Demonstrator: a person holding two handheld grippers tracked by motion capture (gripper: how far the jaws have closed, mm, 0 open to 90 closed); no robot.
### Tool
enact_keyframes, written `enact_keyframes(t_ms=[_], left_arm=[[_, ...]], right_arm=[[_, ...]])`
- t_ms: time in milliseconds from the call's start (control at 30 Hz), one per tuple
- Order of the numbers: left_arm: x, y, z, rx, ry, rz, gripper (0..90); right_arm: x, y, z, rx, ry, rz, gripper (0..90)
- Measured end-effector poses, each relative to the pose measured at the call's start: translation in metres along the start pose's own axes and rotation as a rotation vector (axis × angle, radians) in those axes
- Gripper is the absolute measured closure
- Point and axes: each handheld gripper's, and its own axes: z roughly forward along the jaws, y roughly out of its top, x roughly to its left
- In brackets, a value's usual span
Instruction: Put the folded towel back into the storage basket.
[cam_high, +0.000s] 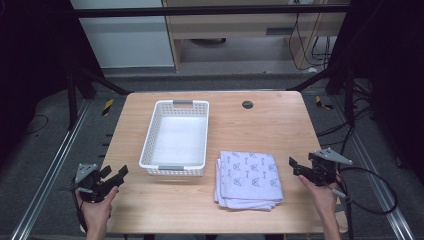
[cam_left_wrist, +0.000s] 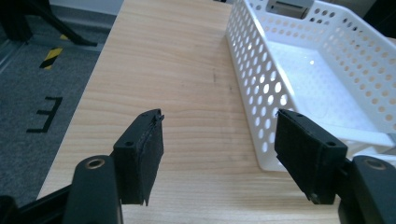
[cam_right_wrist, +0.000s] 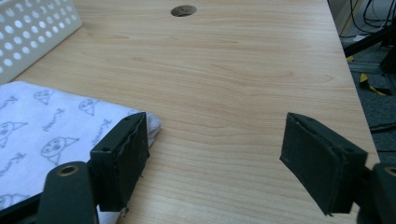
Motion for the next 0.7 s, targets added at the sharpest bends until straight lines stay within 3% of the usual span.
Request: enact_keyframes(t_ms=[133,200,400,533,700], left_arm=[[-0.009,0.001,-0.003,-0.007,-0.017,0.029,32.1],[-0.018,0.002,-0.005,-0.019,-0.039,0.064,32.0],[-0.032,0.003,-0.006,-0.016,-0.089,0.096,32.2],[-0.043,0.004,-0.007,-0.013,-0.118,0.115,32.2],[-0.055,0.006,-0.008,-0.014,-0.152,0.135,31.8]], right_arm=[[0.001,0.002,-0.003,-0.005,0.013,-0.003,25.2],[0.002,0.003,-0.005,-0.011,0.019,0.004,25.4],[0.008,0.006,-0.008,-0.016,0.008,-0.031,27.0],[0.011,0.010,-0.011,-0.024,0.042,-0.020,28.2],[0.015,0.015,-0.014,-0.028,0.060,-0.051,27.8]])
